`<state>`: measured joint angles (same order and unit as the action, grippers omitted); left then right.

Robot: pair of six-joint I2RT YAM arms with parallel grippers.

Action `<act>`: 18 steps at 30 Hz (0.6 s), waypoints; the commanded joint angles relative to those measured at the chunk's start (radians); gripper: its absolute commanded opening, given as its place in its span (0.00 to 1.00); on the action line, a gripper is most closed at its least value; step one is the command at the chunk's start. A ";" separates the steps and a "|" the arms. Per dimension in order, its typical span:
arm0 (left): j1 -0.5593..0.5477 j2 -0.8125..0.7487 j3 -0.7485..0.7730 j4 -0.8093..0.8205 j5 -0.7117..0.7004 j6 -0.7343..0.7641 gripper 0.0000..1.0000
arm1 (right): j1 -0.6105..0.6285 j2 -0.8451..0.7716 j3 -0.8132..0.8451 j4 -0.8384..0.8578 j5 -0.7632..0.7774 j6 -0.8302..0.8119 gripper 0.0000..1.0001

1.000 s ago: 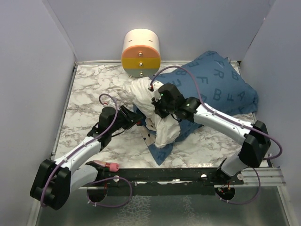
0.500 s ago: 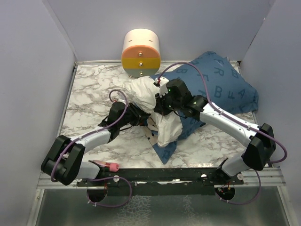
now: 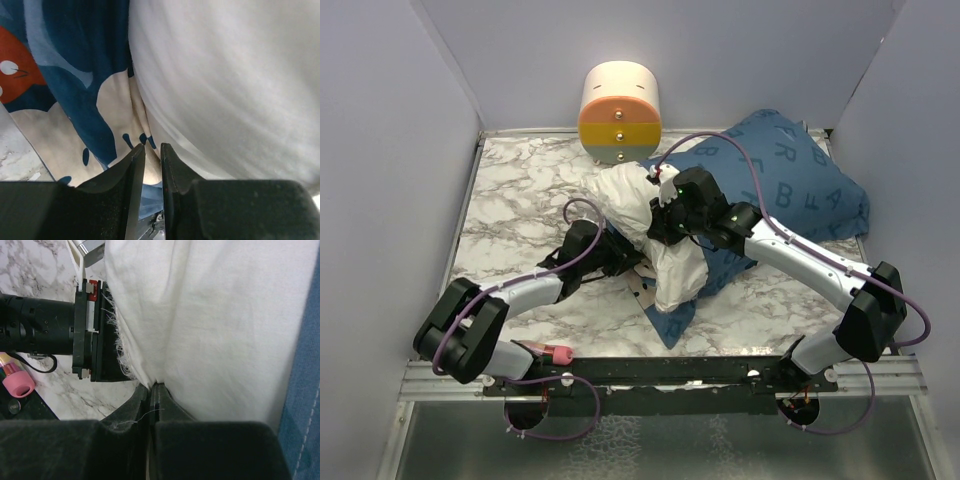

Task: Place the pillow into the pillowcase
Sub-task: Stuff the pillow into the pillowcase.

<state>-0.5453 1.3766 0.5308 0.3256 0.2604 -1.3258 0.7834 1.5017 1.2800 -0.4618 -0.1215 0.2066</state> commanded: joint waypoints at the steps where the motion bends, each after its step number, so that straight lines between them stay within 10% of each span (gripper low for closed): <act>1: -0.005 0.038 0.000 0.032 -0.015 -0.002 0.25 | -0.009 -0.004 0.037 0.065 -0.016 0.011 0.01; 18: -0.027 0.211 0.120 0.106 -0.014 -0.006 0.33 | -0.009 -0.006 0.023 0.065 -0.036 0.013 0.01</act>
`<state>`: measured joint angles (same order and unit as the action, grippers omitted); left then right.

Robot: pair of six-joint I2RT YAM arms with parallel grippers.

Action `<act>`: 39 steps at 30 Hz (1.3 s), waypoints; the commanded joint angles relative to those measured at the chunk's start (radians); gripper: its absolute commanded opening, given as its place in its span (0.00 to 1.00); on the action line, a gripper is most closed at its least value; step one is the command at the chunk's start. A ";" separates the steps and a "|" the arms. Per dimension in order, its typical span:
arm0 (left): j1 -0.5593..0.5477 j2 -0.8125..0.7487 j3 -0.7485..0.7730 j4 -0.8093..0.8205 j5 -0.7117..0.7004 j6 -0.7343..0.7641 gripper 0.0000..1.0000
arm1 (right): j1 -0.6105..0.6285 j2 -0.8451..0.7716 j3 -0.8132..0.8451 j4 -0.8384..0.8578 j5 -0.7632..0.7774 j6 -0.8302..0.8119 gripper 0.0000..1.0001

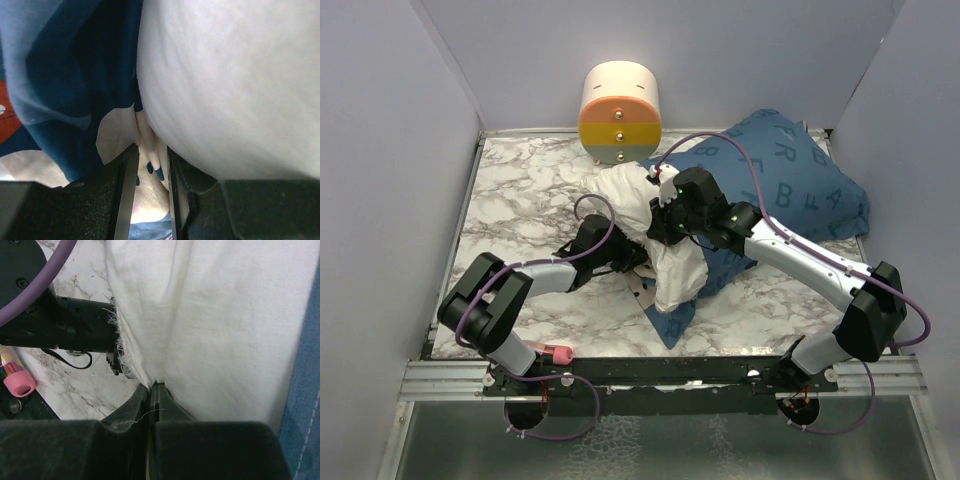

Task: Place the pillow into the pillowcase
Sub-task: Stuff the pillow into the pillowcase.

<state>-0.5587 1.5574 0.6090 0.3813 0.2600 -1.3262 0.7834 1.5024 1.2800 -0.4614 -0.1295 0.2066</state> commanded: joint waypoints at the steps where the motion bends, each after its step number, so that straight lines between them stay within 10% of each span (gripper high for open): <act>1: -0.018 0.040 0.045 0.049 -0.019 -0.006 0.33 | -0.009 -0.005 0.022 0.065 -0.030 0.014 0.01; 11: -0.068 0.167 0.061 0.096 -0.049 -0.024 0.35 | -0.010 -0.001 0.011 0.072 -0.033 0.017 0.01; 16: -0.064 0.177 0.093 0.108 -0.070 0.010 0.00 | -0.012 -0.001 0.004 0.051 0.006 0.014 0.01; 30: 0.070 -0.505 -0.129 -0.207 -0.101 0.129 0.00 | -0.094 0.186 0.030 -0.194 0.223 -0.017 0.01; 39: 0.150 -0.649 -0.085 -0.244 0.065 0.107 0.00 | -0.134 0.254 0.025 -0.225 0.242 -0.076 0.01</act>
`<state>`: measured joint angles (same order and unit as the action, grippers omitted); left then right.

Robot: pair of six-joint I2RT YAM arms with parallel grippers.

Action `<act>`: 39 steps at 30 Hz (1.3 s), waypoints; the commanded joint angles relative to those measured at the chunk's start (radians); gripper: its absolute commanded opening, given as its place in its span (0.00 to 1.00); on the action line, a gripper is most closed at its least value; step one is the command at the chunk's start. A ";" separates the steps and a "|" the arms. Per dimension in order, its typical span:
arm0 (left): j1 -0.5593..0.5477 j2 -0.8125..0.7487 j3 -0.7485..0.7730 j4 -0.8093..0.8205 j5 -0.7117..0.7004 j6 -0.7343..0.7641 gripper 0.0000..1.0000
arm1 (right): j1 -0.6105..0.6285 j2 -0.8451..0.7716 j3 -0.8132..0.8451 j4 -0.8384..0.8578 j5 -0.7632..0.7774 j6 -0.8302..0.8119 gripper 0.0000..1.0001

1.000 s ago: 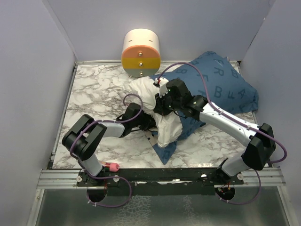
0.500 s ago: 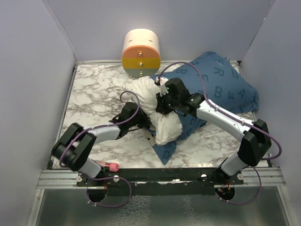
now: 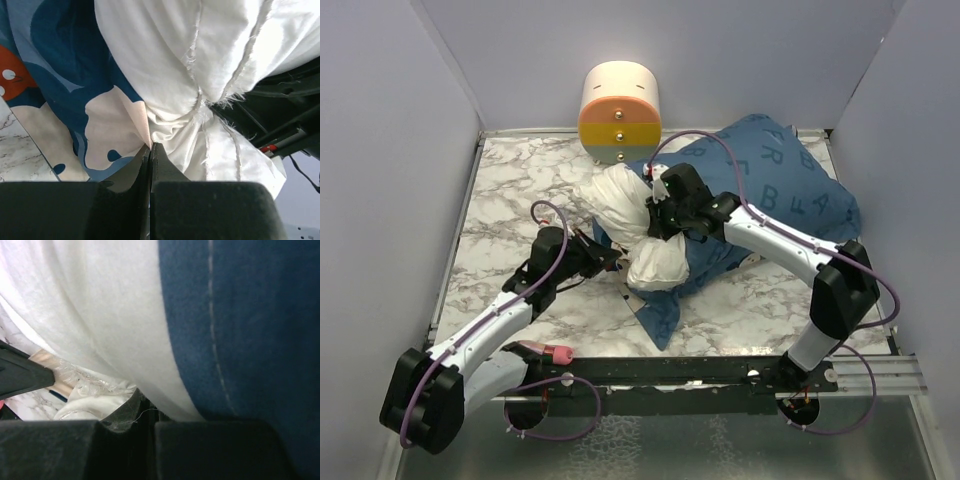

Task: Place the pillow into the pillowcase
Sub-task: Stuff the pillow into the pillowcase.

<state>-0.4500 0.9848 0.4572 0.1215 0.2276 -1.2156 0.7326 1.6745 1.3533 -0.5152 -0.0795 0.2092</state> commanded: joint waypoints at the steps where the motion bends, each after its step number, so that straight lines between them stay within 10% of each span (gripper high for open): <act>1: 0.043 -0.076 0.079 0.022 0.120 -0.005 0.00 | -0.085 0.094 -0.050 -0.172 0.192 -0.085 0.01; 15: 0.065 -0.070 0.172 0.069 0.229 -0.037 0.00 | -0.085 0.305 0.018 -0.209 0.045 -0.215 0.05; 26: 0.085 0.244 0.076 0.456 0.268 -0.079 0.00 | -0.084 -0.025 0.019 -0.040 -0.687 -0.233 0.82; 34: 0.090 0.250 0.100 0.432 0.277 -0.054 0.00 | -0.077 -0.247 0.108 -0.053 -0.841 -0.283 0.89; 39: 0.090 0.243 0.107 0.433 0.280 -0.059 0.00 | 0.067 -0.381 -0.019 -0.151 -0.643 -0.571 1.00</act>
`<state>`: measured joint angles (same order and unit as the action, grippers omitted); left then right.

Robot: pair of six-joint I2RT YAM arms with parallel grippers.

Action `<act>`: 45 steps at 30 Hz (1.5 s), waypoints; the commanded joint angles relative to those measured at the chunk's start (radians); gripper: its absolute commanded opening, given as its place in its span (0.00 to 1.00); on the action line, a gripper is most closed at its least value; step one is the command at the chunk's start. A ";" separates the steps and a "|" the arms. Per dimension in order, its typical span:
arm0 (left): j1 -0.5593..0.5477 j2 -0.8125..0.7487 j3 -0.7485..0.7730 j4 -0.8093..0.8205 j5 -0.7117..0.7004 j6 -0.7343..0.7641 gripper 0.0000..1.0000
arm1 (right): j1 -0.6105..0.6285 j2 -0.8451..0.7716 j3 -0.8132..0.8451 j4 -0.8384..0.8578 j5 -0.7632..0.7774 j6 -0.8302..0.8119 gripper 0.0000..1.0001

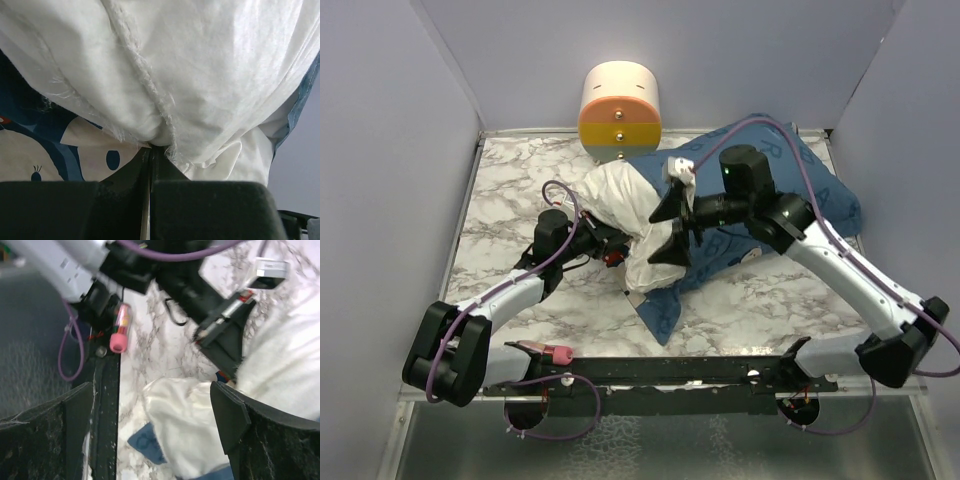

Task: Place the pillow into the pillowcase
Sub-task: Stuff the pillow into the pillowcase.

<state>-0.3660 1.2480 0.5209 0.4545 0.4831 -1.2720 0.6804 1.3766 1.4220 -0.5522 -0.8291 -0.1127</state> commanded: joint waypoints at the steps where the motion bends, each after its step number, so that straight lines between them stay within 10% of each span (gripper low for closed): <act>1: 0.006 -0.019 0.044 0.102 0.027 -0.004 0.00 | 0.160 -0.086 -0.106 -0.122 0.192 -0.284 1.00; 14: 0.007 -0.059 0.041 0.080 0.037 -0.004 0.00 | 0.275 0.133 -0.127 -0.117 0.910 -0.394 0.95; 19: 0.007 -0.099 0.004 0.058 0.044 -0.005 0.00 | 0.234 0.116 -0.103 -0.058 1.015 -0.347 0.29; 23: 0.008 -0.137 -0.025 0.024 0.065 0.003 0.00 | 0.182 0.157 -0.043 -0.089 1.058 -0.291 0.06; 45: 0.009 -0.322 0.081 -0.067 0.146 -0.043 0.00 | 0.105 0.478 -0.043 -0.084 1.007 -0.044 0.01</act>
<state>-0.3546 1.0218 0.4992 0.2359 0.4938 -1.2617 0.8429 1.7966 1.4734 -0.6319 0.1669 -0.1837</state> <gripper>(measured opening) 0.009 0.044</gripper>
